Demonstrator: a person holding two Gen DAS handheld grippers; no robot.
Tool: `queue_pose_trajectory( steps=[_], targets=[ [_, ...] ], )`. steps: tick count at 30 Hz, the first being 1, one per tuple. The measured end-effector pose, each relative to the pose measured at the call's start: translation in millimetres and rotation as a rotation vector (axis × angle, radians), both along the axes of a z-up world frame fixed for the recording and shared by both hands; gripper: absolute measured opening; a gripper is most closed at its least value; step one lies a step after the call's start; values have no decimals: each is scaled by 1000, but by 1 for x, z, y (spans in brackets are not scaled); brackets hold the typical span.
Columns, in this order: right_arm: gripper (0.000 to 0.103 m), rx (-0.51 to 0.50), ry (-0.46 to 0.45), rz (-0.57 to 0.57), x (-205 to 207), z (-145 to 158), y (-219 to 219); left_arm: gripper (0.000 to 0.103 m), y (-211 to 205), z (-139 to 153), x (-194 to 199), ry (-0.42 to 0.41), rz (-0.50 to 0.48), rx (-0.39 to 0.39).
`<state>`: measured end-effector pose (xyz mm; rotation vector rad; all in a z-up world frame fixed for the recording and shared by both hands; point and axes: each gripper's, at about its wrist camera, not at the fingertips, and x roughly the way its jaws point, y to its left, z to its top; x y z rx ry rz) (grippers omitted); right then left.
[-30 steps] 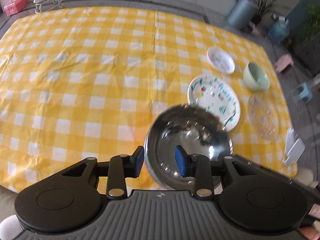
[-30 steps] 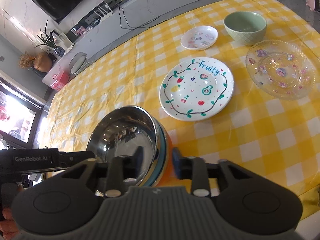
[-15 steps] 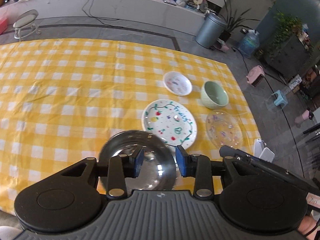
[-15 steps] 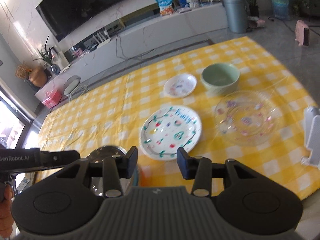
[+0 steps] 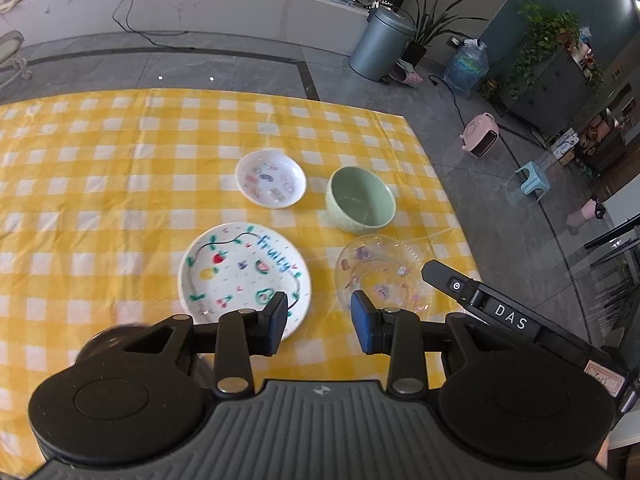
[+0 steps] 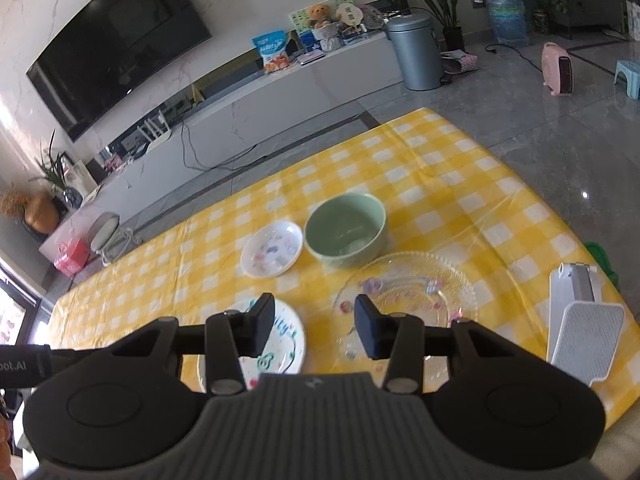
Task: Organize plates and bowls
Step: 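Move both grippers to the pale green bowl and close them on its rim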
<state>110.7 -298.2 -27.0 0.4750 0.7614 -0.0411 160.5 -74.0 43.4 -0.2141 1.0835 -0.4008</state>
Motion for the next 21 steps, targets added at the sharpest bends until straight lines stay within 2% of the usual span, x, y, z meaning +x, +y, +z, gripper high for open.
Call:
queue_pose_trajectory(
  steps=[5, 8, 11, 13, 17, 21],
  targets=[
    [44, 57, 12, -42, 28, -13, -27, 41, -24, -10, 32, -1, -1, 17],
    [44, 55, 27, -79, 46, -21, -40, 41, -41, -19, 54, 8, -11, -4],
    [44, 70, 51, -86, 68, -34, -48, 42, -56, -31, 77, 5, -4, 9],
    [44, 51, 72, -98, 81, -41, -49, 47, -64, -41, 90, 7, 6, 20],
    [43, 36, 129, -136, 105, -57, -53, 50, -72, -66, 119, 86, 69, 5],
    [42, 67, 174, -140, 130, -71, -56, 51, -75, -82, 142, 106, 112, 15]
  ],
)
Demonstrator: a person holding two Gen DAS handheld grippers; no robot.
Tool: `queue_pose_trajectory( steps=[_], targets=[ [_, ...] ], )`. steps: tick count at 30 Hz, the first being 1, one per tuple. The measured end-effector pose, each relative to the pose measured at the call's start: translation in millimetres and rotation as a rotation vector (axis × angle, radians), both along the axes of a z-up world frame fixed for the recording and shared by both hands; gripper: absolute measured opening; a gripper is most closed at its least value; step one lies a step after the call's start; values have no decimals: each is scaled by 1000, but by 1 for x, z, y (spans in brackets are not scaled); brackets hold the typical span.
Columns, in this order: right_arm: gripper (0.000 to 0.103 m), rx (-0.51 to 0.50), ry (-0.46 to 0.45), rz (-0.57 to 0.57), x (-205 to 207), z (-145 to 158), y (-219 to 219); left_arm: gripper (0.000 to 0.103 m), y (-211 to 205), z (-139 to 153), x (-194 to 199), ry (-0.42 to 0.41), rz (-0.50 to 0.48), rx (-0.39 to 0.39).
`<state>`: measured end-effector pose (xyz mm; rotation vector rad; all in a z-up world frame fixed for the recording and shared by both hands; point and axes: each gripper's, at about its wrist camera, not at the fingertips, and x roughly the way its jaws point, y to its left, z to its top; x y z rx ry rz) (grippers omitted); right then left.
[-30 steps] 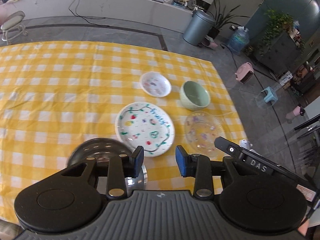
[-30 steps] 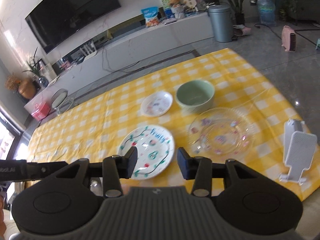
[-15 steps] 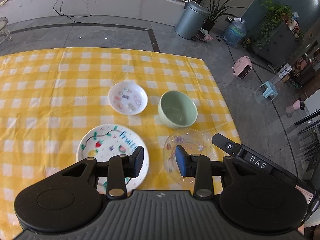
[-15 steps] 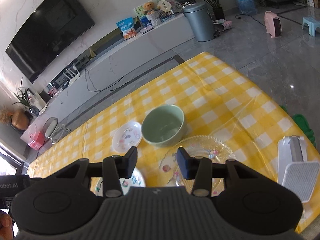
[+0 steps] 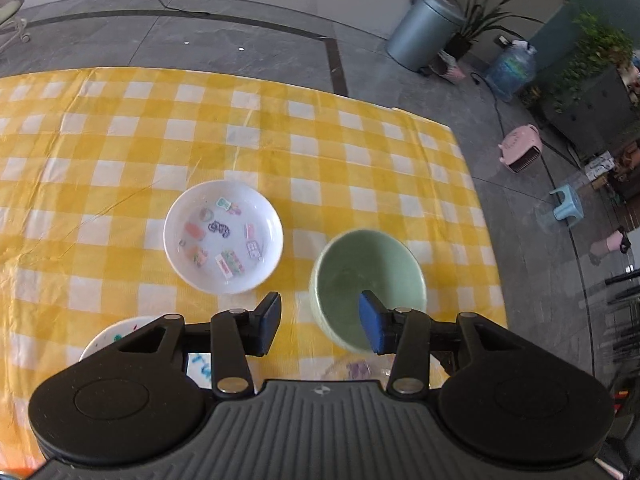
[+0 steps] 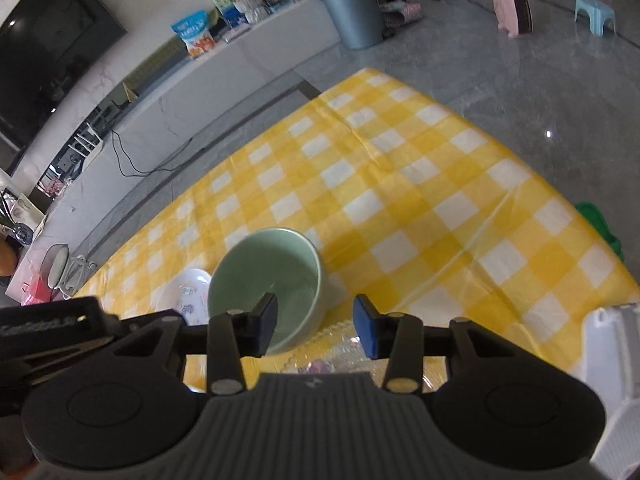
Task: Organize plates and bowls
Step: 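Move both grippers to the pale green bowl and close them on its rim, then lift the pale green bowl with both grippers and carry it over the stacked steel bowls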
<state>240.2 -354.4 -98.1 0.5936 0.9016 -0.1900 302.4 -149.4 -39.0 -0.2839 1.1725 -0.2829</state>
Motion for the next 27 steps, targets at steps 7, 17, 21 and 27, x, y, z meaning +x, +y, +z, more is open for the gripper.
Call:
queue_pose_trajectory(
  steps=[7, 17, 21, 27],
  targets=[
    [25, 39, 45, 25, 22, -27, -2, 54, -11, -16, 18, -10, -14, 46],
    [18, 134, 41, 34, 25, -41, -13, 54, -33, -37, 26, 23, -76, 82],
    [18, 173, 41, 27, 26, -46, -18, 49, -39, -44, 28, 34, -99, 94],
    [18, 176, 43, 32, 29, -48, -17, 21, -41, -50, 32, 40, -108, 111]
  ],
)
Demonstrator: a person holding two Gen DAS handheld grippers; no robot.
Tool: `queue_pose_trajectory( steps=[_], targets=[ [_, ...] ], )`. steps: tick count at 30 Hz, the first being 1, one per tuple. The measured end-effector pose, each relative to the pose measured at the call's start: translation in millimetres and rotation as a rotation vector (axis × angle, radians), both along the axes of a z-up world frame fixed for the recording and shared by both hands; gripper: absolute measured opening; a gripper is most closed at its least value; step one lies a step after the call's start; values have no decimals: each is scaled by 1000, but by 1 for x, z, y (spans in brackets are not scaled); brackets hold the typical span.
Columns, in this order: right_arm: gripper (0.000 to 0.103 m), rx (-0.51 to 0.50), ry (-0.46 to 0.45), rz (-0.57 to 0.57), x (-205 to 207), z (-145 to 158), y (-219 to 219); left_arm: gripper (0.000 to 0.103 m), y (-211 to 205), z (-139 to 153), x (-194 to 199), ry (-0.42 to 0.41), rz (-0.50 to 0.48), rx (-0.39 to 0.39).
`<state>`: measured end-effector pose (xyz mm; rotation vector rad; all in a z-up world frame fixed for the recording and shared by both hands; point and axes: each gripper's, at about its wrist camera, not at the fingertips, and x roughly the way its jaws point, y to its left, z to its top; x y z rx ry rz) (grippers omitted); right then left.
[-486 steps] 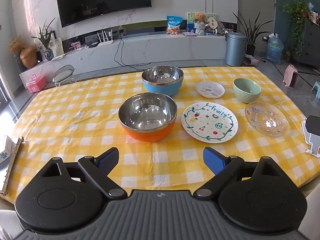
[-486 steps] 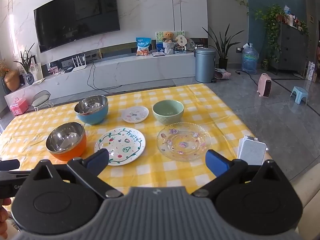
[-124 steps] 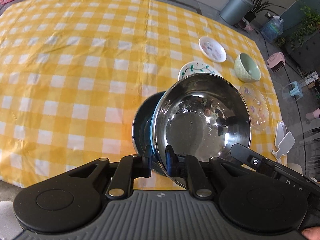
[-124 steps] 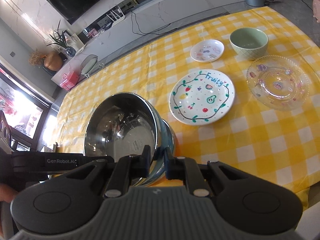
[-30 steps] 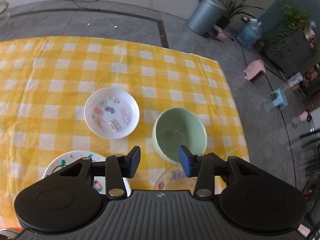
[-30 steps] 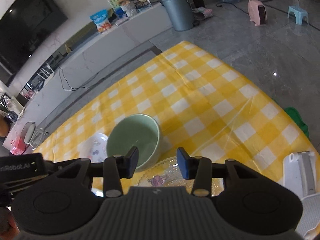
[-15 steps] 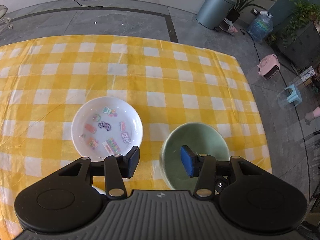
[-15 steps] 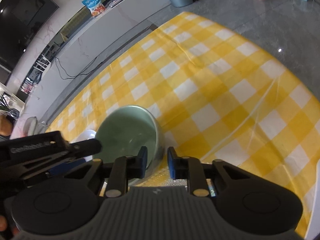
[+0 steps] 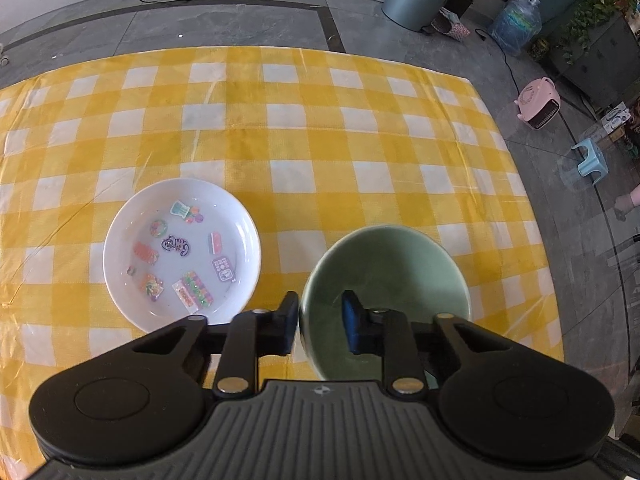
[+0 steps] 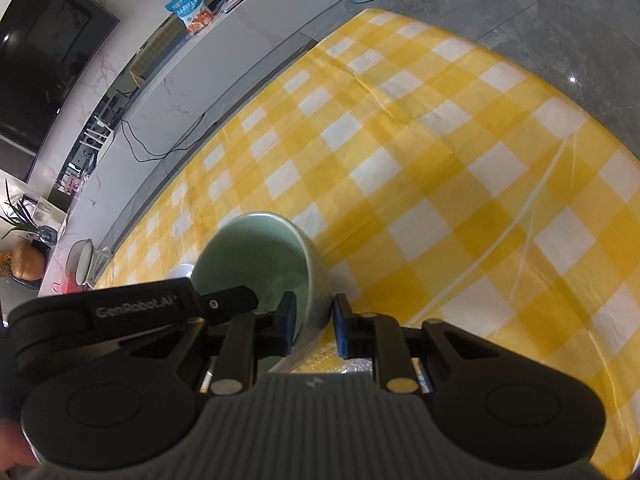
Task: Organize plates and bowls
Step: 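Lift the pale green bowl with both grippers and carry it over the stacked steel bowls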
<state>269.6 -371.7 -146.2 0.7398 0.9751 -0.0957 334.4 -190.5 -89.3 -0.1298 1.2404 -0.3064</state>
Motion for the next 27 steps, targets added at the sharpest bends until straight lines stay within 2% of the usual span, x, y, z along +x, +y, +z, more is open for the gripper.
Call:
queue_pose_trajectory(
  steps=[3, 9, 13, 20, 27],
  targets=[
    [17, -3, -3, 3, 1, 0, -1, 11, -2, -1, -1, -16, -5, 28],
    [13, -56, 3, 14, 1, 1, 6, 9, -5, 7, -6, -61, -45, 50],
    [13, -40, -7, 7, -3, 7, 4, 9, -2, 17, -13, -69, -31, 45],
    [12, -36, -43, 29, -19, 29, 14, 8, 11, 51, -36, -113, -15, 74],
    [12, -26, -114, 83, -53, 62, 37, 7, 39, 90, -73, -135, 4, 85]
  ],
)
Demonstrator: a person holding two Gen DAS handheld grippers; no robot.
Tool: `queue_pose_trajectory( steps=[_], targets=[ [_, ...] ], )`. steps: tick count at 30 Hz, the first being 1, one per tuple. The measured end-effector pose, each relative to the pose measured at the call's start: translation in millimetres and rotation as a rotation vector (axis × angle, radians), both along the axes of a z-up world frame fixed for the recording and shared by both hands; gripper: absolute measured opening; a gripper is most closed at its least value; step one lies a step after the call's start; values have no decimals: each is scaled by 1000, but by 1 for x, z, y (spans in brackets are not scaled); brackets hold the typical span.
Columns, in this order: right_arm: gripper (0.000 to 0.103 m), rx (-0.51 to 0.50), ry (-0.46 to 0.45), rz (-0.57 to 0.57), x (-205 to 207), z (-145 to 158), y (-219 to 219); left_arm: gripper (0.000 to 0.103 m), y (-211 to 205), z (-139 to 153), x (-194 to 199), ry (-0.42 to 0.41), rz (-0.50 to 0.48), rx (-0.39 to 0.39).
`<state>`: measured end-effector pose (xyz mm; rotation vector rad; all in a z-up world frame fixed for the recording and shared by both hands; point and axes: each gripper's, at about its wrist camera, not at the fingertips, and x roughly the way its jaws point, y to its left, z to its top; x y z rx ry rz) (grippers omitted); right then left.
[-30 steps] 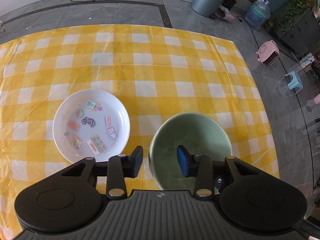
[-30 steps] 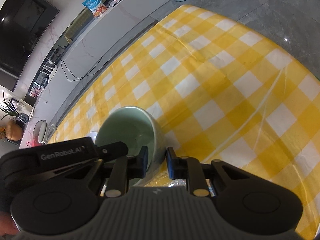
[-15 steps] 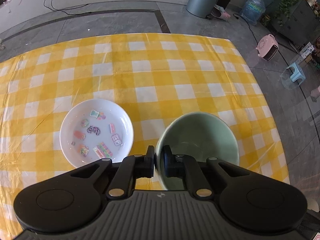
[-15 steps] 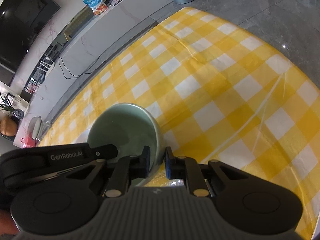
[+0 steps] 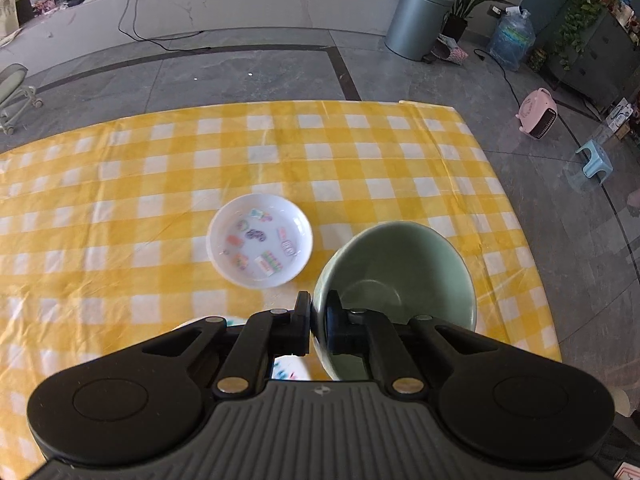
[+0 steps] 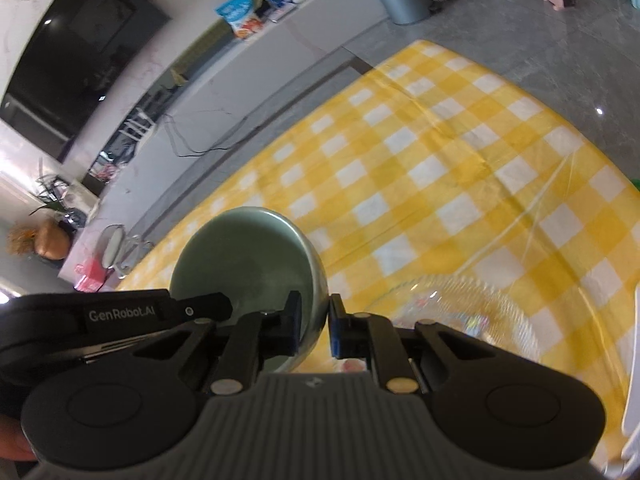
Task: Organize plates and bowls
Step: 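Lift the pale green bowl with both grippers and carry it over the stacked steel bowls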
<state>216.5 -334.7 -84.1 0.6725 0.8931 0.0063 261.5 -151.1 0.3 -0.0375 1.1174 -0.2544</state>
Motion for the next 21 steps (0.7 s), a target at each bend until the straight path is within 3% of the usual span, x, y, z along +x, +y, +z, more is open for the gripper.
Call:
queue_pose_trajectory(
  steps=[6, 15, 21],
  targets=[
    [12, -33, -65, 65, -32, 33, 35, 7, 39, 30, -36, -34, 21, -6],
    [12, -53, -106, 215, -76, 62, 105, 8, 111, 57, -86, -16, 97, -15],
    [12, -46, -93, 299, -99, 72, 144, 8, 151, 56, -112, 28, 155, -49]
  ],
)
